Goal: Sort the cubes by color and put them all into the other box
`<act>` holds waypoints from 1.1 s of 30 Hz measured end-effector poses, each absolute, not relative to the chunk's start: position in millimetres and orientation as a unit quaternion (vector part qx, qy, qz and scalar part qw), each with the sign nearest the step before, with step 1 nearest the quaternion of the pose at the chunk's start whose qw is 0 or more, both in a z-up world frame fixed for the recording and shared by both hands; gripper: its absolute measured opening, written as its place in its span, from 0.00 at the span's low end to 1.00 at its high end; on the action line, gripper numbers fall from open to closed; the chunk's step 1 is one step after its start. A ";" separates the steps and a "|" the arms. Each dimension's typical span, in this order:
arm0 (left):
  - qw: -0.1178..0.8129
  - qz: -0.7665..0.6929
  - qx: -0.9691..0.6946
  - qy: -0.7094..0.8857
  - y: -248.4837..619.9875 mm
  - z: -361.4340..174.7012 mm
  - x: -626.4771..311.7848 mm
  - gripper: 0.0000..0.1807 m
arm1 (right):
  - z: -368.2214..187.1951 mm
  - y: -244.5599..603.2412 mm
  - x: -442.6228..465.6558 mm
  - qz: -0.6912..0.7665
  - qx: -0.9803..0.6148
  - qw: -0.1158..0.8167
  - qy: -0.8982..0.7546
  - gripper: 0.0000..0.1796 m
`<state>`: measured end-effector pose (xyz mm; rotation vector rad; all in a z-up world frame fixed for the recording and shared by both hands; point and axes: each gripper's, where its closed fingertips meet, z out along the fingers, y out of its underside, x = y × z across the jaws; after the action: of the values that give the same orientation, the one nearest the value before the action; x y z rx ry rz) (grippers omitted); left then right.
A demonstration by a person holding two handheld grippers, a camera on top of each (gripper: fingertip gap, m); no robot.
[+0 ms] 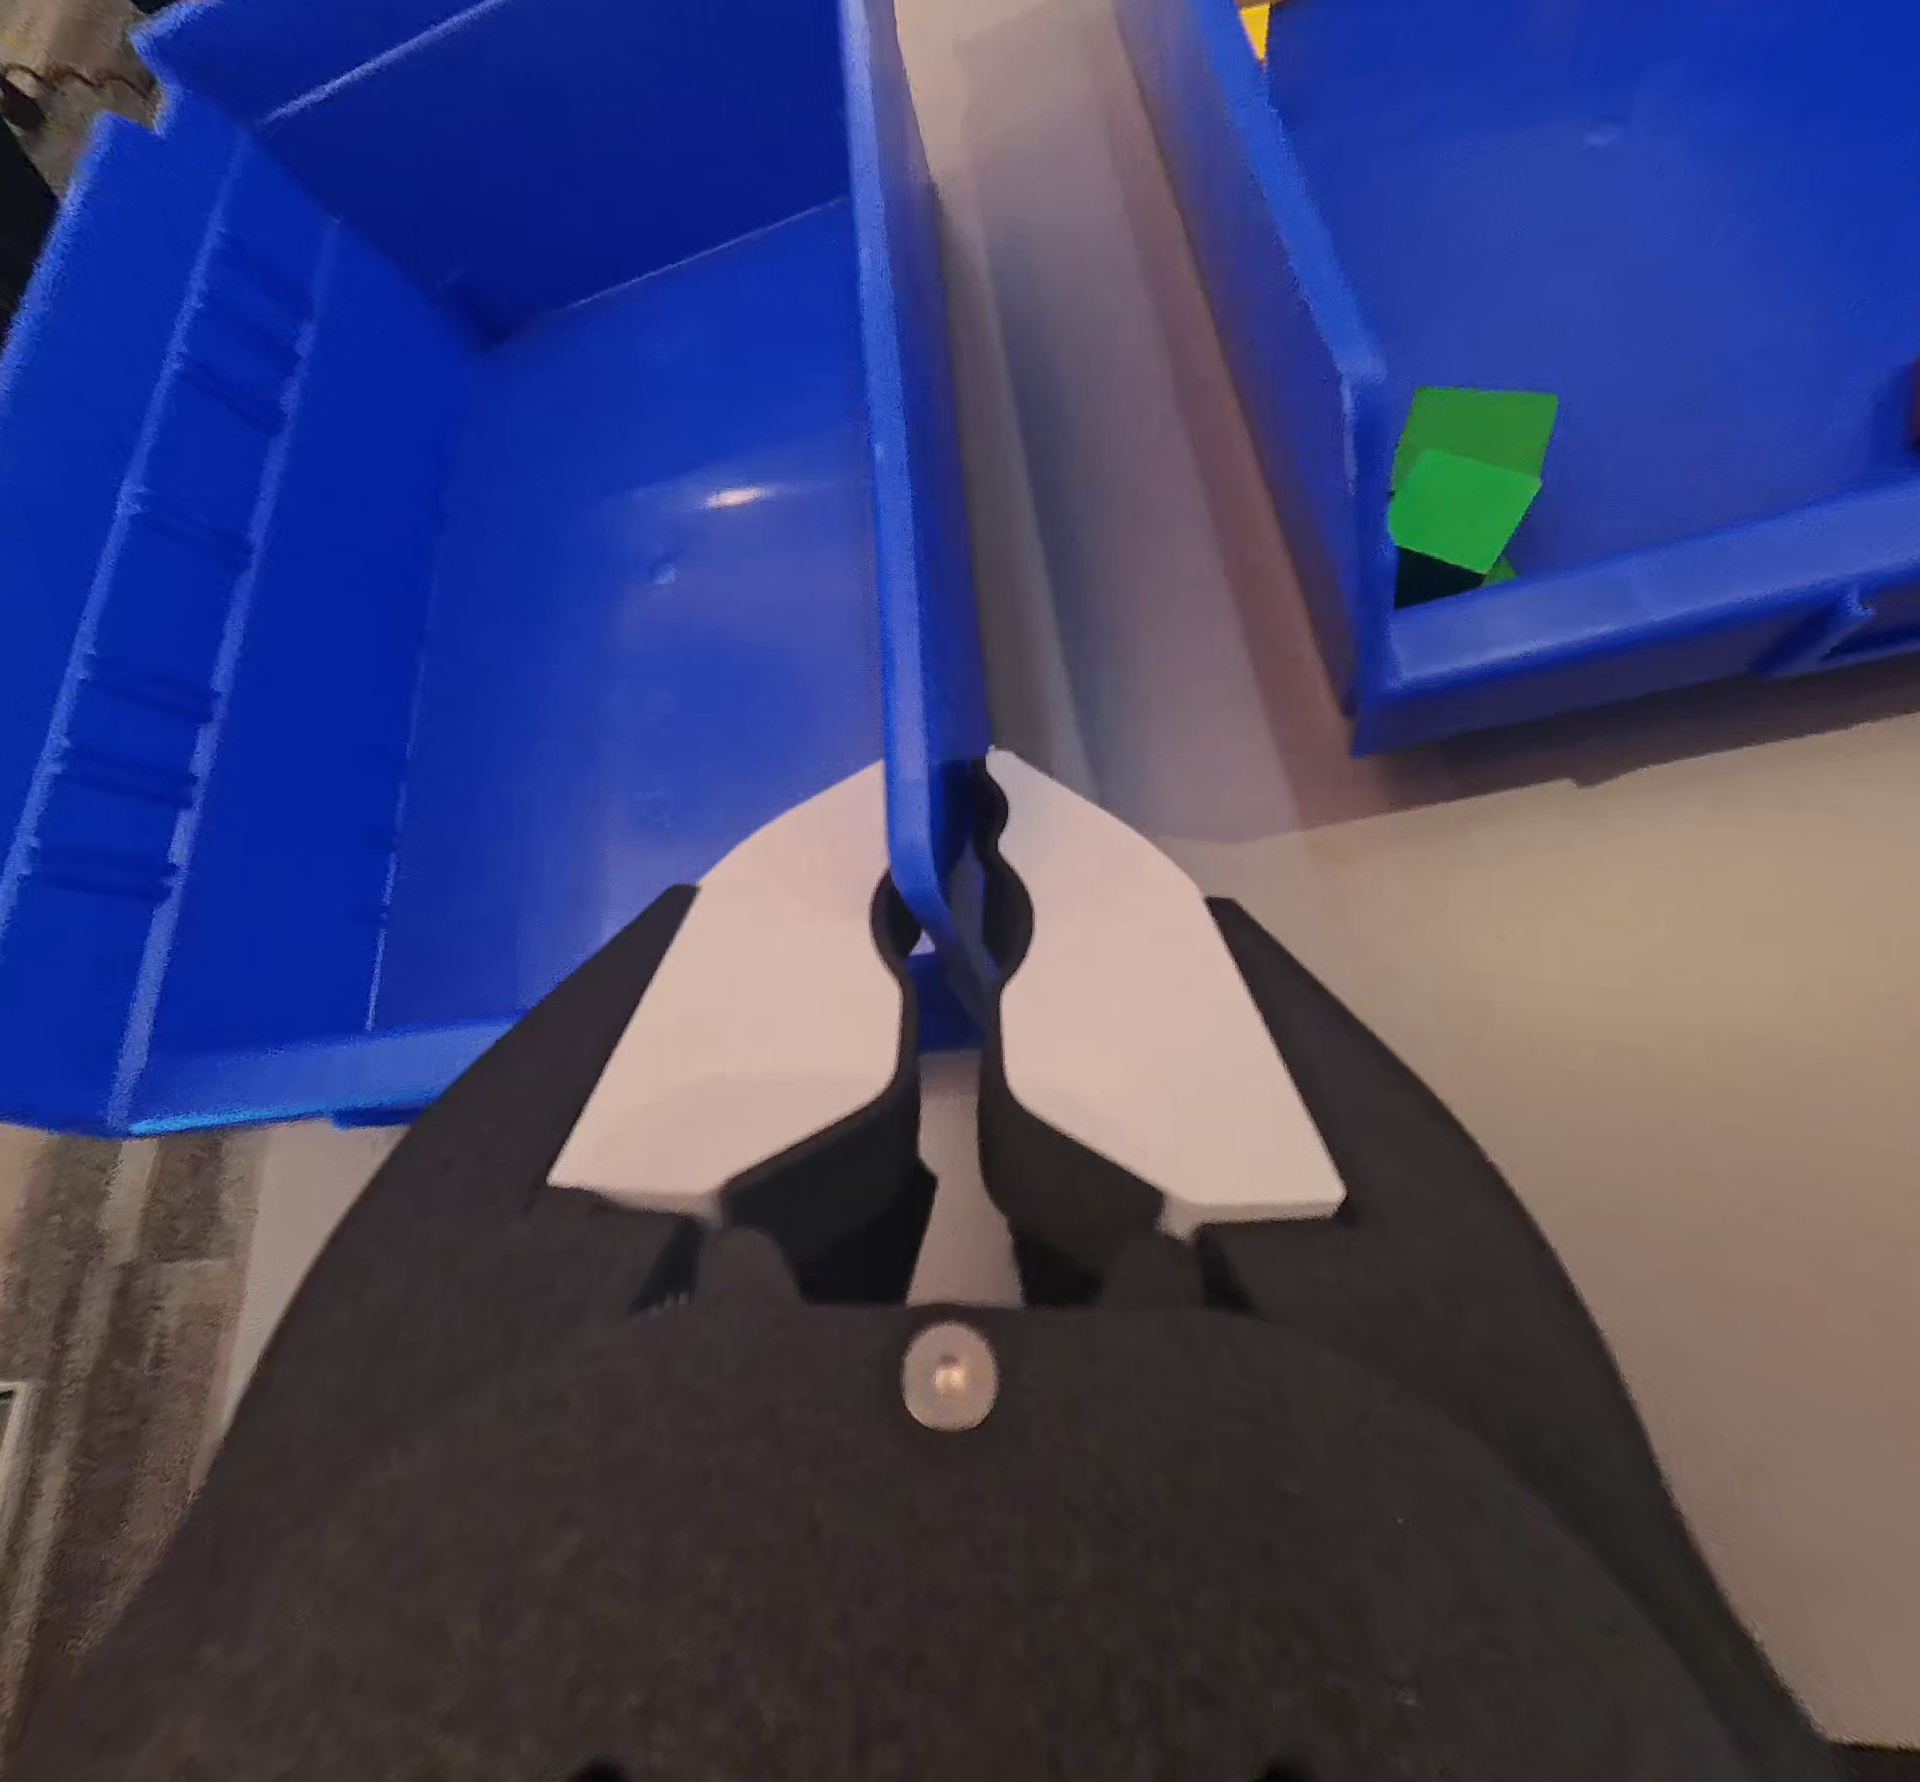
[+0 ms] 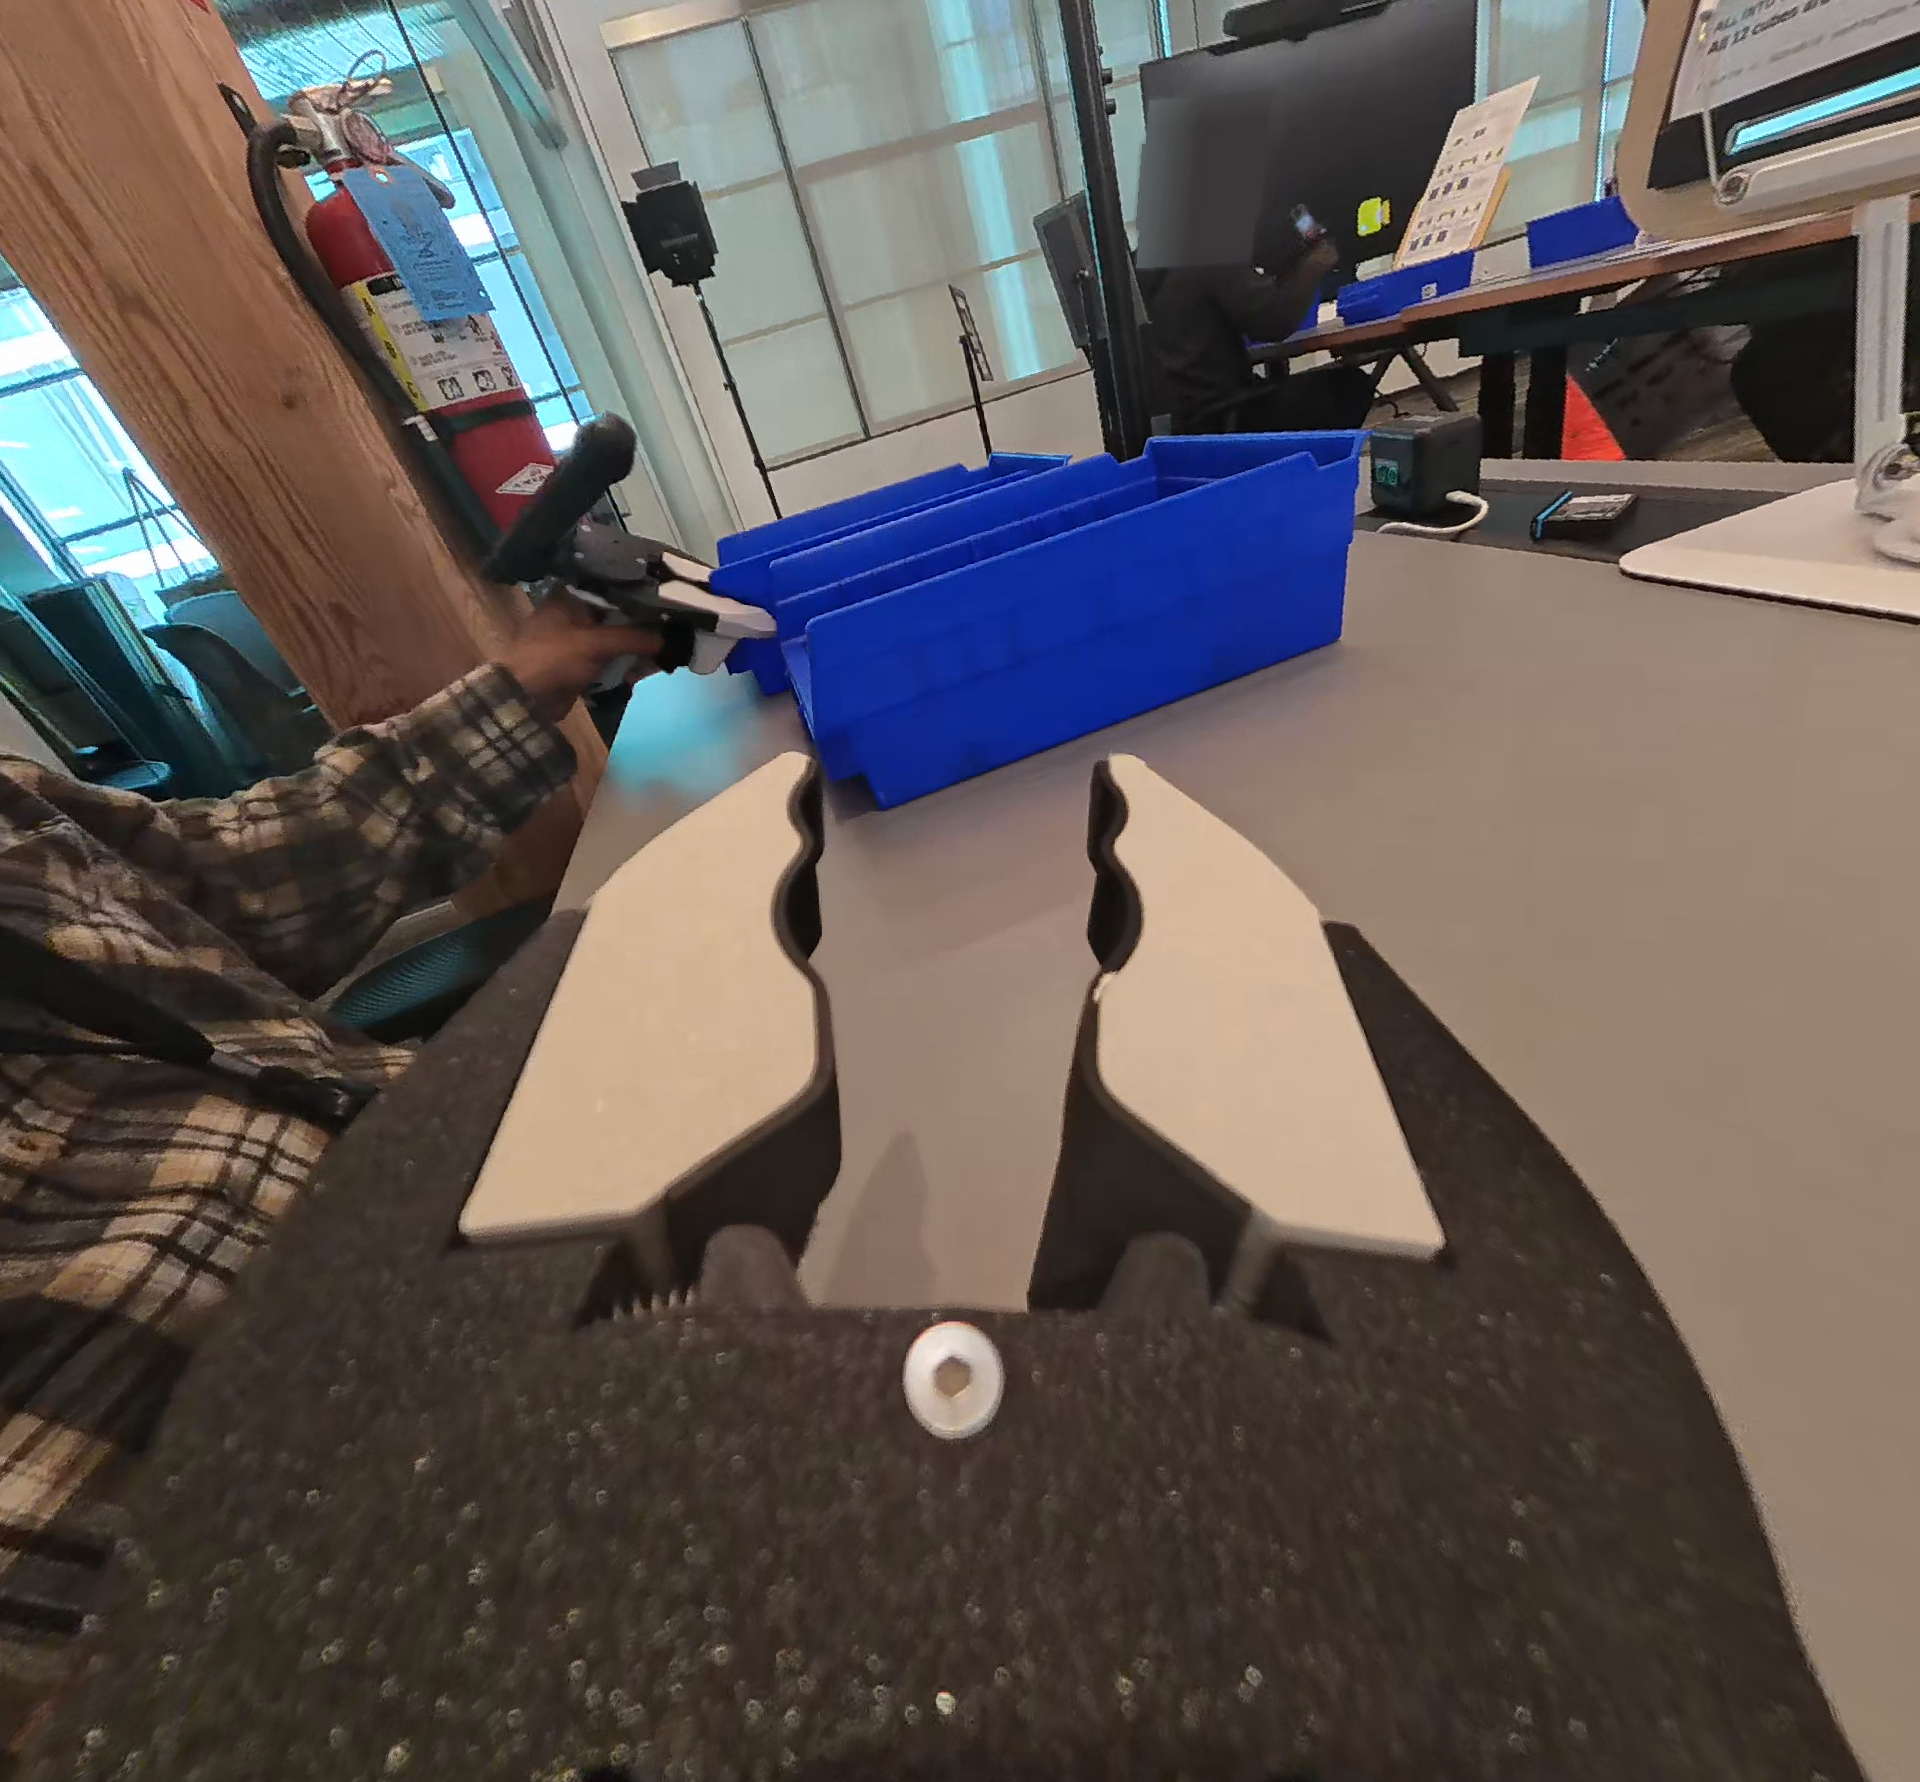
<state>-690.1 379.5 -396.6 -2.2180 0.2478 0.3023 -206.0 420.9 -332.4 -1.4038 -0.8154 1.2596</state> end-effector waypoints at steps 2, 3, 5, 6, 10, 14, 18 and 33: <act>0.426 0.108 -0.894 0.085 380.1 -394.9 -693.8 0.03 | -331.9 420.5 -205.3 0.528 -0.583 0.516 -0.337 0.26; 0.428 0.103 -0.894 0.079 380.5 -393.2 -696.6 0.03 | -331.6 420.2 -204.9 0.530 -0.582 0.516 -0.337 0.26; 0.435 0.092 -0.893 0.063 381.0 -387.5 -702.3 0.03 | -331.3 420.2 -204.4 0.534 -0.581 0.515 -0.335 0.25; 0.439 0.085 -0.893 0.058 381.5 -383.7 -704.5 0.03 | -331.4 420.2 -204.3 0.536 -0.581 0.513 -0.334 0.25; 0.449 0.081 -0.888 0.051 385.5 -369.7 -709.9 0.03 | -331.9 420.0 -205.2 0.543 -0.582 0.506 -0.332 0.24; 0.452 0.109 -0.883 0.057 388.7 -359.4 -715.2 0.04 | -330.9 420.5 -203.5 0.549 -0.579 0.507 -0.327 0.24; 0.458 0.134 -0.876 0.062 388.3 -346.3 -719.5 0.04 | -330.4 421.4 -201.9 0.558 -0.578 0.503 -0.318 0.23; 0.500 0.227 -0.817 0.178 393.7 -234.8 -680.9 0.05 | -319.9 416.7 -190.0 0.565 -0.567 0.514 -0.308 0.20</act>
<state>-680.9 393.7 -234.8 -1.9752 0.4305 0.5491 -190.0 416.7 -319.9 -1.3629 -0.7397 1.3581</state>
